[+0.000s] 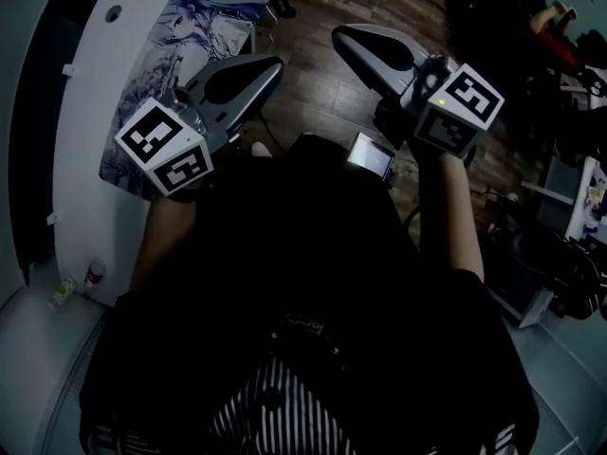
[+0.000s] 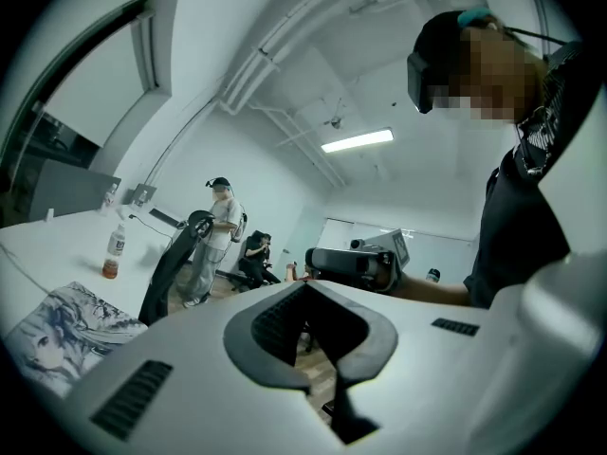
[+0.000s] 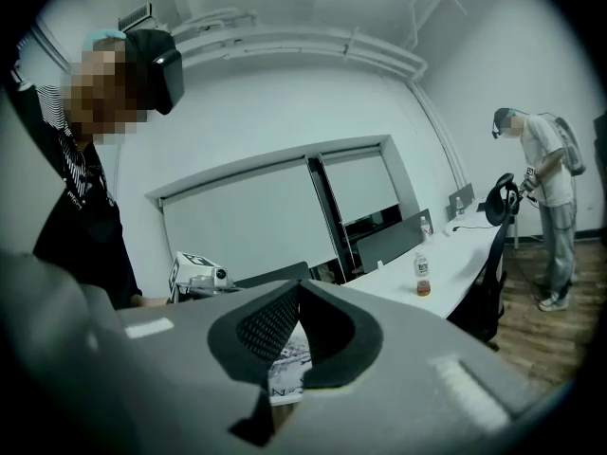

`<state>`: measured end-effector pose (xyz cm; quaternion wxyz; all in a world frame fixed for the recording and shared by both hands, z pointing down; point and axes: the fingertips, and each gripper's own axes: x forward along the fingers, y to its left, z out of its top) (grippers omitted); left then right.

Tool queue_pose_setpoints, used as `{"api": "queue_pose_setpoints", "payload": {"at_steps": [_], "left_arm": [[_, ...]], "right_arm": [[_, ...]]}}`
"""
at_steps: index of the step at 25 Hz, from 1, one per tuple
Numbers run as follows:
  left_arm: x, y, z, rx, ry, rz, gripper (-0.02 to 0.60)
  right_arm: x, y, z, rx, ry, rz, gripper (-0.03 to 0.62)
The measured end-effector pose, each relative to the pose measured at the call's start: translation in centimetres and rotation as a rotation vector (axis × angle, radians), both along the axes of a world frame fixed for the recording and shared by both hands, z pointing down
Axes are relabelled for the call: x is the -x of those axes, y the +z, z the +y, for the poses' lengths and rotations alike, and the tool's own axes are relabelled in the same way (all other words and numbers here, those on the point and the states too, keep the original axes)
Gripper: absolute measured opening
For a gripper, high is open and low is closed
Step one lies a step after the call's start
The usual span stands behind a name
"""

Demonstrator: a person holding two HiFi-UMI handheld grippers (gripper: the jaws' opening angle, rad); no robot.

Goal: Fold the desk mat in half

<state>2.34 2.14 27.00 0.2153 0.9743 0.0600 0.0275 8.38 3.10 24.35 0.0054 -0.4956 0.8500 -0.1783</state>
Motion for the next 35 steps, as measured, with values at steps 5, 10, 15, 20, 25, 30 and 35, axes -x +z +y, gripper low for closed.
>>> {"api": "queue_pose_setpoints", "payload": {"at_steps": [5, 10, 15, 20, 25, 30, 35], "left_arm": [[0.2, -0.3, -1.0, 0.006, -0.031, 0.009, 0.009], [0.2, 0.5, -3.7, 0.004, -0.088, -0.026, 0.009], [-0.6, 1.3, -8.8, 0.014, -0.19, -0.059, 0.009], [-3.7, 1.0, -13.3, 0.008, -0.248, -0.08, 0.009], [-6.4, 0.1, -17.7, 0.013, -0.321, -0.079, 0.009], [-7.7, 0.1, -19.9, 0.025, -0.393, -0.1, 0.009], [-8.9, 0.8, -22.0, 0.056, -0.463, -0.128, 0.009]], "right_arm": [[0.3, 0.3, -1.7, 0.009, -0.04, -0.005, 0.005], [-0.7, 1.1, -5.2, 0.008, -0.084, -0.045, 0.005], [-1.8, 1.8, -10.5, 0.006, -0.165, -0.063, 0.005], [-4.5, 2.0, -15.6, 0.03, -0.234, -0.06, 0.005], [-7.5, 2.1, -20.1, 0.042, -0.295, -0.077, 0.005], [-9.0, 2.4, -23.2, 0.032, -0.362, -0.111, 0.005], [-10.3, 3.3, -26.1, 0.045, -0.425, -0.147, 0.005]]}}
